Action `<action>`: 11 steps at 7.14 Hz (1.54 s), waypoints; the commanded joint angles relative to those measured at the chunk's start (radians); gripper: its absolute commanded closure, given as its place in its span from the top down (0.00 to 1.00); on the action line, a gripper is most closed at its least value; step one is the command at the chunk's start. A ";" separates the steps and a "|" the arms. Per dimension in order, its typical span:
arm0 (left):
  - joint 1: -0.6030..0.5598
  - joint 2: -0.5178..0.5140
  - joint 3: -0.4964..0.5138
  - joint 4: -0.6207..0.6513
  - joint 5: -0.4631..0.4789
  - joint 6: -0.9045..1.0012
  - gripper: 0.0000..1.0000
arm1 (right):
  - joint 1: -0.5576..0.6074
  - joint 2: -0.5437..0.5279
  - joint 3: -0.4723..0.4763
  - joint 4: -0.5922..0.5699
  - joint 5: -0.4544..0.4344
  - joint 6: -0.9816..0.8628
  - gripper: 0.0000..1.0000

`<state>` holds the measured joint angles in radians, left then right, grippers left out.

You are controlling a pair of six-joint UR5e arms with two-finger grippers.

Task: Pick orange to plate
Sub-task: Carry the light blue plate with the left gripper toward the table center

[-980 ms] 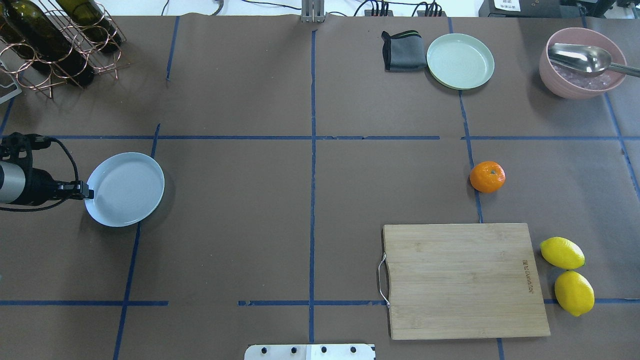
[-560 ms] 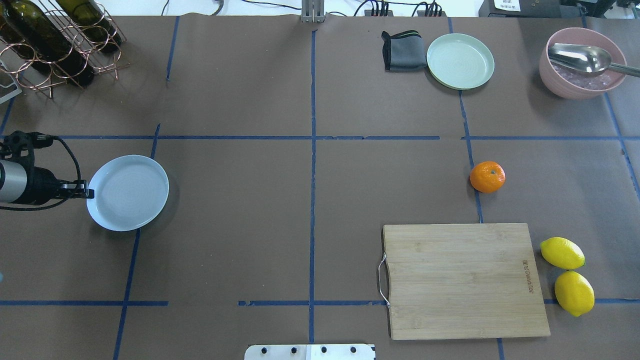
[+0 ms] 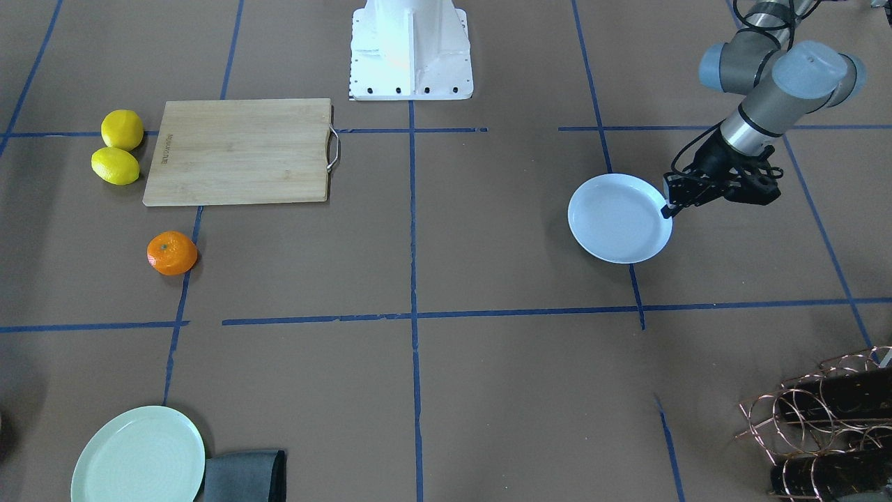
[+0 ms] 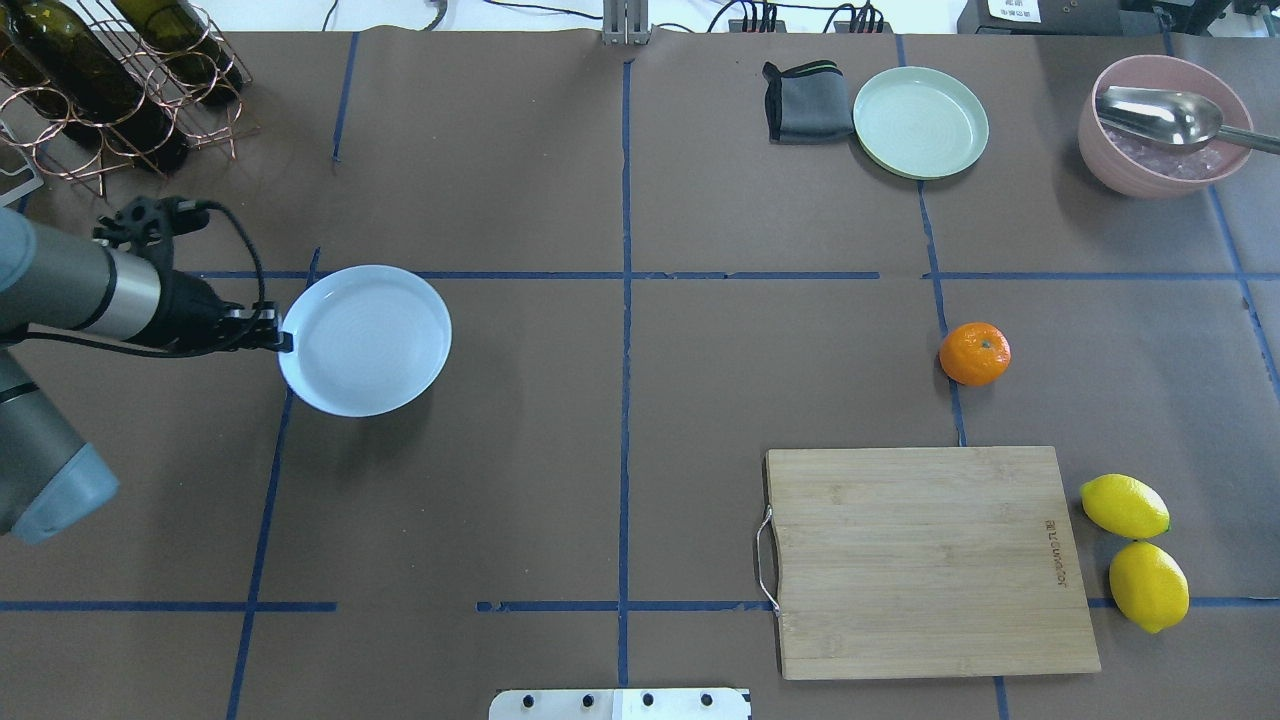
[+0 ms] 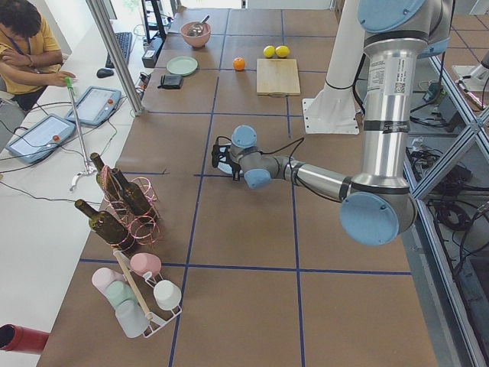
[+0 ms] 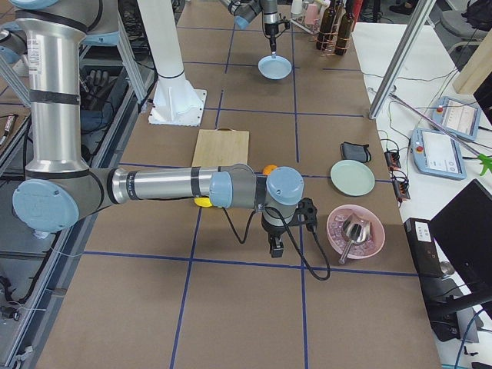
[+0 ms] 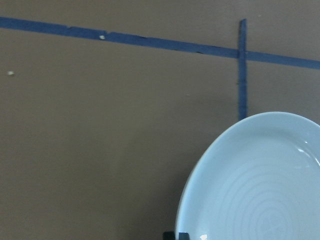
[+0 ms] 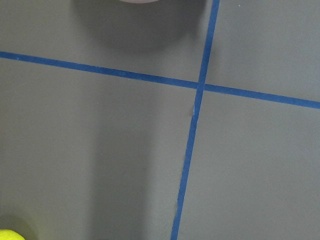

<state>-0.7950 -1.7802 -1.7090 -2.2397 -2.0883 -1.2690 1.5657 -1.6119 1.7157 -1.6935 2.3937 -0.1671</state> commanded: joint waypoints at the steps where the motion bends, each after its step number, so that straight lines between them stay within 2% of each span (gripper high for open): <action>1: 0.153 -0.268 0.029 0.256 0.127 -0.152 0.00 | -0.001 0.003 0.001 0.000 0.002 0.000 1.00; 4: 0.246 -0.442 0.159 0.279 0.187 -0.256 0.00 | -0.010 0.004 0.002 0.000 0.001 0.000 1.00; 6: 0.258 -0.450 0.184 0.278 0.205 -0.254 0.00 | -0.010 0.006 0.002 0.001 0.001 0.000 1.00; 7: 0.257 -0.447 0.187 0.278 0.205 -0.247 0.23 | -0.009 0.004 0.013 0.000 0.002 0.009 1.00; 8: 0.257 -0.446 0.186 0.279 0.209 -0.237 0.99 | -0.009 0.004 0.024 0.000 0.004 0.033 1.00; 9: 0.254 -0.441 0.177 0.291 0.203 -0.178 1.00 | -0.010 0.006 0.028 0.000 0.022 0.058 1.00; 10: 0.222 -0.406 0.126 0.320 0.191 -0.059 1.00 | -0.024 0.013 0.031 0.032 0.036 0.078 1.00; 11: 0.162 -0.353 0.018 0.444 0.115 0.074 1.00 | -0.057 0.018 0.031 0.088 0.035 0.137 1.00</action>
<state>-0.5794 -2.1833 -1.5951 -1.8964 -1.9136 -1.3355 1.5378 -1.5999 1.7452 -1.6574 2.4229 -0.0841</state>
